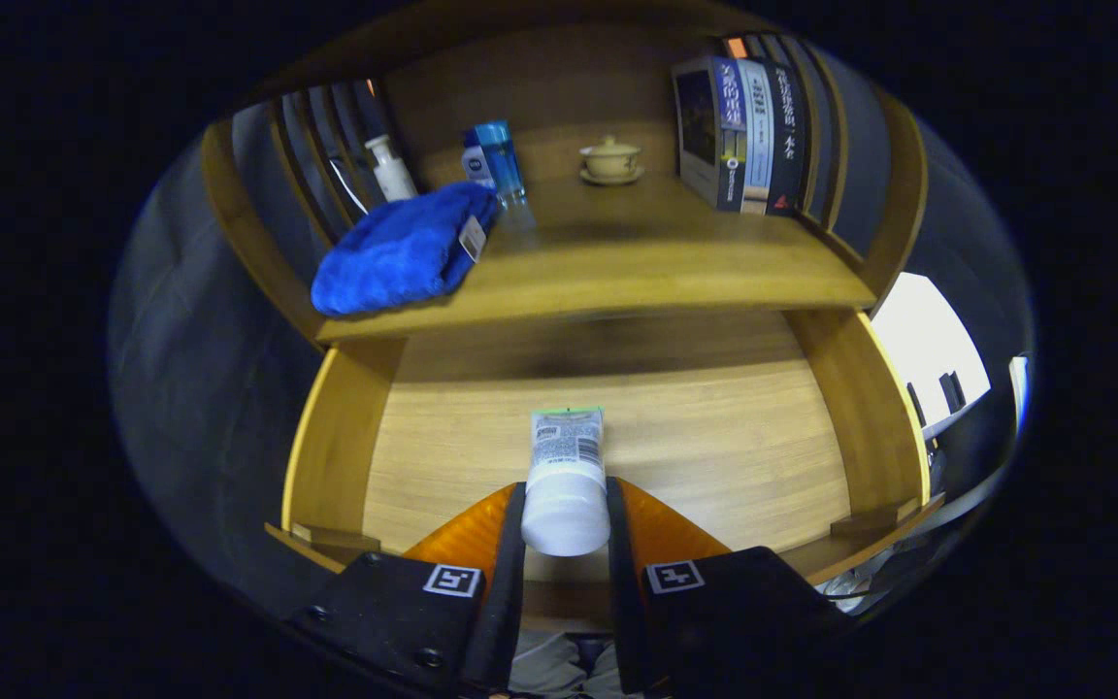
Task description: Pull open the drawer, take out the items inside it, and place them on the countertop above the cabinet.
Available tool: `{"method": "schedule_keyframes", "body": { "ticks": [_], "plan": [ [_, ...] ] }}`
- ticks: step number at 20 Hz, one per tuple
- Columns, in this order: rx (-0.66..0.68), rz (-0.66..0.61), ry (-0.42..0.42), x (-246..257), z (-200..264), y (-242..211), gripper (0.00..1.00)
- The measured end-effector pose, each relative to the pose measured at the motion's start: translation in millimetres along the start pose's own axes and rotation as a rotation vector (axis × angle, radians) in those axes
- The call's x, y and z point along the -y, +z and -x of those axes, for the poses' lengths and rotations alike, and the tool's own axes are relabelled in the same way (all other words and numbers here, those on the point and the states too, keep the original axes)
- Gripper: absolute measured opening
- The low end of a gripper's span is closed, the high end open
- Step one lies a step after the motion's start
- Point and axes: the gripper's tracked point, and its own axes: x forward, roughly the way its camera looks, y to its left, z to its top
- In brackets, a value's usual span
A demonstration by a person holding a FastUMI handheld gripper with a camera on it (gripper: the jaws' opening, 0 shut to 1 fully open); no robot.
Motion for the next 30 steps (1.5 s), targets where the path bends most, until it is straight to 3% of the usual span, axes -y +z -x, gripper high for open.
{"method": "schedule_keyframes", "body": {
  "ticks": [5,10,12,17,27,30],
  "plan": [
    [0.243,-0.016,0.107,-16,34,51,0.48],
    [0.426,0.002,0.06,0,1,127,0.48],
    [0.429,-0.032,0.005,12,-25,141,0.47],
    [0.446,-0.072,-0.032,15,-84,164,0.48],
    [0.402,-0.04,-0.105,21,-120,147,0.48],
    [0.402,-0.044,-0.107,19,-121,147,0.53]
  ]
}}
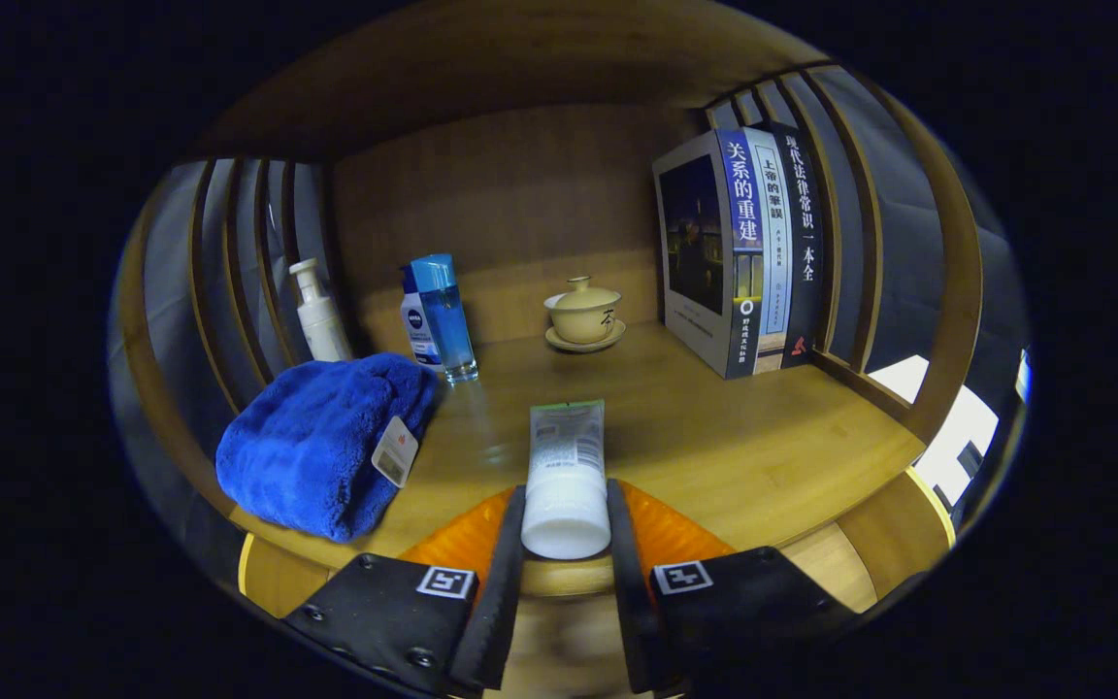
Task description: Pull open the drawer, take out the items inside it, and place them on the countertop above the cabinet.
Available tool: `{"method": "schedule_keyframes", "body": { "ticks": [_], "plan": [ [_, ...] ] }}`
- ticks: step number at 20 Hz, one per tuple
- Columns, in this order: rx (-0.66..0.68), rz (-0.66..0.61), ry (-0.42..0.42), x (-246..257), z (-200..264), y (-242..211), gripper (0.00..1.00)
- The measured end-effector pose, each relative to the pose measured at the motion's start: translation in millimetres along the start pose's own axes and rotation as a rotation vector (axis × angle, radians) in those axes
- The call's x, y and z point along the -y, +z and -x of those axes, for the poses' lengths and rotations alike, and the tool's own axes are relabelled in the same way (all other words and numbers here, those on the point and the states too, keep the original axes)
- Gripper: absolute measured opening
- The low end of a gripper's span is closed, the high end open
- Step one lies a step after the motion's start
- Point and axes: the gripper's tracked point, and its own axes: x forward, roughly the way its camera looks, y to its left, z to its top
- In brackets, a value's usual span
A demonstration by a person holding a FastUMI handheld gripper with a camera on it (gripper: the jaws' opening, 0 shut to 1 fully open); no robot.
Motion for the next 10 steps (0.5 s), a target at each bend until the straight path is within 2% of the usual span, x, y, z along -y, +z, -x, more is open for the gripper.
{"method": "schedule_keyframes", "body": {
  "ticks": [5,10],
  "plan": [
    [0.026,-0.009,0.003,-3.4,0.8,6.0,0.76],
    [0.07,0.069,-0.025,-2.1,6.2,9.2,0.99]
  ]
}}
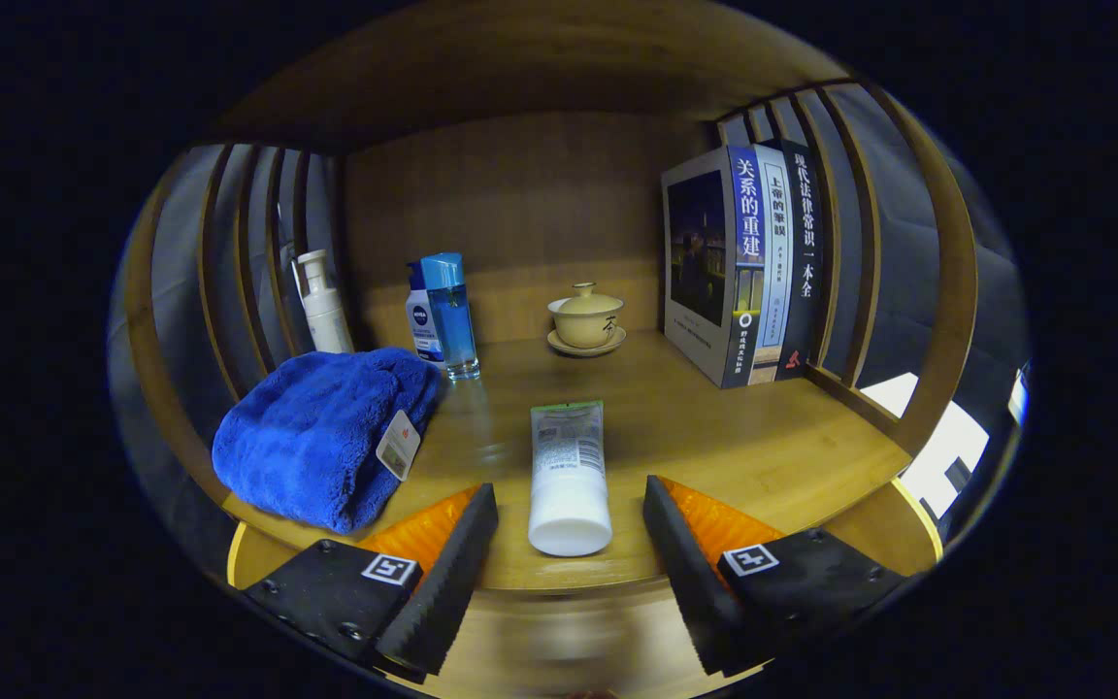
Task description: Pull open the drawer, take out the items inside it, and place them on the countertop above the cabinet.
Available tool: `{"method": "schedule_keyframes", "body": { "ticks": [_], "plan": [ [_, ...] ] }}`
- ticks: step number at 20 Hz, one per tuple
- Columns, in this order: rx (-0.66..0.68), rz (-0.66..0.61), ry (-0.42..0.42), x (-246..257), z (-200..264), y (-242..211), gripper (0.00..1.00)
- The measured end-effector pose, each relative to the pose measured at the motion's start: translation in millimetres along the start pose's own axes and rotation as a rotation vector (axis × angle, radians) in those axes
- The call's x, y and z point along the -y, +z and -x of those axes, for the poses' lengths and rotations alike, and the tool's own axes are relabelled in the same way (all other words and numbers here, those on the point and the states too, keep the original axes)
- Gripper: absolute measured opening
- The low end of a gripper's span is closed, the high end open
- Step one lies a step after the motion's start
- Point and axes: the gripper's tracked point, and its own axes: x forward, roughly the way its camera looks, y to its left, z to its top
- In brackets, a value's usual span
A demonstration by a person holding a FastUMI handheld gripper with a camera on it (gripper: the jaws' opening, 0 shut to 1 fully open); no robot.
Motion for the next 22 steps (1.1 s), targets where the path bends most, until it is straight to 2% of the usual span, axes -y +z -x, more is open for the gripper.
{"method": "schedule_keyframes", "body": {
  "ticks": [3,8,11,17,20,22],
  "plan": [
    [0.101,0.025,0.031,-18,33,25,0.99],
    [0.274,0.07,0.142,-58,130,60,0.98],
    [0.355,0.078,0.164,-61,182,67,0.98],
    [0.432,0.099,0.207,-59,274,38,0.99],
    [0.413,0.086,0.211,-48,299,9,0.99],
    [0.407,0.088,0.18,-31,307,-11,0.99]
  ]
}}
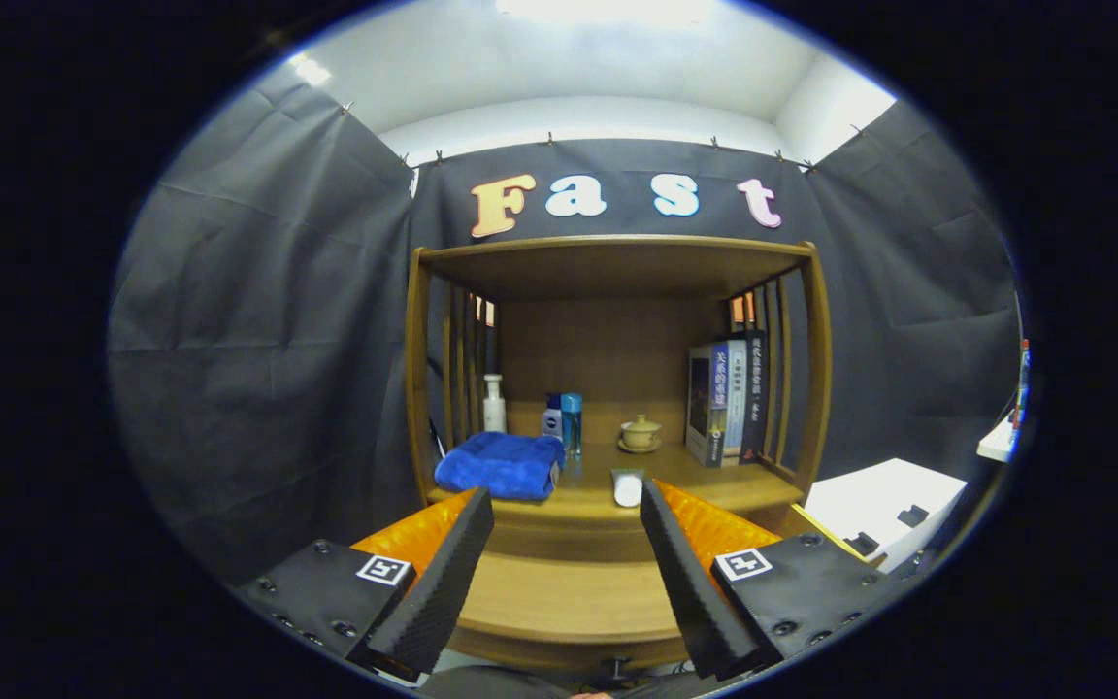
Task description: Pull open the drawer, take out the items inside it, and place them on the countertop above the cabinet.
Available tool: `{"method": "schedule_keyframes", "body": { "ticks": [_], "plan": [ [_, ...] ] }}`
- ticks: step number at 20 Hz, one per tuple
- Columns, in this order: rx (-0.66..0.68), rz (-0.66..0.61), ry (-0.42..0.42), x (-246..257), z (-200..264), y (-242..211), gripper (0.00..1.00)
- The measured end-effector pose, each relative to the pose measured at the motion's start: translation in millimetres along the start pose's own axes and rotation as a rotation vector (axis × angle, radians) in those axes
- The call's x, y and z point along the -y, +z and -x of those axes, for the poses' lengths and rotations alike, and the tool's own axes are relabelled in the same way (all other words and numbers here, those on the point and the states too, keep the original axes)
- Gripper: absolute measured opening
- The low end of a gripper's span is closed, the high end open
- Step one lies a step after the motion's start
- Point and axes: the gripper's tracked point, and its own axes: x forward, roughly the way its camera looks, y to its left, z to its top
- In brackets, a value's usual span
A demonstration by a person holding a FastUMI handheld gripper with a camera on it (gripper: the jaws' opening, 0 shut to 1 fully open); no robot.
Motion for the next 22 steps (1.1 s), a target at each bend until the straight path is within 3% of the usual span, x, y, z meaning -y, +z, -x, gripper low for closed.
{"method": "schedule_keyframes", "body": {
  "ticks": [10,15,22],
  "plan": [
    [-0.073,-0.032,-0.189,47,32,-129,0.99],
    [-0.174,-0.046,-0.176,43,23,-178,0.99],
    [-0.163,0.007,-0.119,34,20,-182,0.97]
  ]
}}
